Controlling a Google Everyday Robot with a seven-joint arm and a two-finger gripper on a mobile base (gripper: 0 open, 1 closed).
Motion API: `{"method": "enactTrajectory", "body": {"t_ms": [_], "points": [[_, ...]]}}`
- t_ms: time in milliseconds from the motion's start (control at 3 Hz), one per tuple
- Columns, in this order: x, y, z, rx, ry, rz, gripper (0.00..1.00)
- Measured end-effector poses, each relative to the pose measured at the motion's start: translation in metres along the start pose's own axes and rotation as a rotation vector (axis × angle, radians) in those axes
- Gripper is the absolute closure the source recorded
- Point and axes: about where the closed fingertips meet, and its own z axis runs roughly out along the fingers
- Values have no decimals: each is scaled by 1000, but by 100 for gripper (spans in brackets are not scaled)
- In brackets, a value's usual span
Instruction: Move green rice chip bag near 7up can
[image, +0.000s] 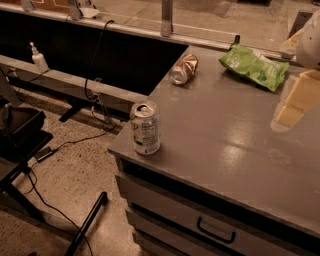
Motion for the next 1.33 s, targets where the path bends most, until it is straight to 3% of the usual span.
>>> {"method": "enactTrajectory", "body": {"t_ms": [667,1000,1333], "points": [[7,-117,-8,174,-150,150,0],[26,-184,1,298,-214,278,0],[26,-184,1,298,-214,278,0]]}}
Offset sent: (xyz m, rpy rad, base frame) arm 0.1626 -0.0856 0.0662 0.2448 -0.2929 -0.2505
